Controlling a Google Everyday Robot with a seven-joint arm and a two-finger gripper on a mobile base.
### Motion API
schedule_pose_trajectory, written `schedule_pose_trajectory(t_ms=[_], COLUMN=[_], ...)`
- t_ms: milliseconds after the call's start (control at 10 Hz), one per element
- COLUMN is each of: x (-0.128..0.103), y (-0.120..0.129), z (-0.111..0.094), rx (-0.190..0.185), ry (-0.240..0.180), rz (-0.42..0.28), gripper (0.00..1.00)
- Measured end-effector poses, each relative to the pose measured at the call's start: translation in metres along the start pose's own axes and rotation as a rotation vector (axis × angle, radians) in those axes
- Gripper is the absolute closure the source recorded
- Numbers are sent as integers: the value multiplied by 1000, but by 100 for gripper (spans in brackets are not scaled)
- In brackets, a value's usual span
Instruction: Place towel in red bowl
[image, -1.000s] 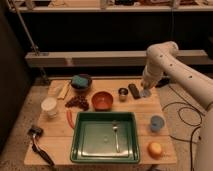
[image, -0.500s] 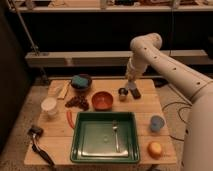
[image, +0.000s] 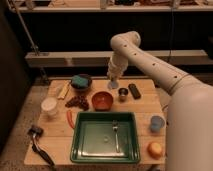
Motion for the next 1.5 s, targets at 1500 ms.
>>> schedule_pose_trajectory(t_ms=[1500], x=[-44], y=[-48], z=[91], rx=[316], ry=[-163], rz=[-204], gripper=[100])
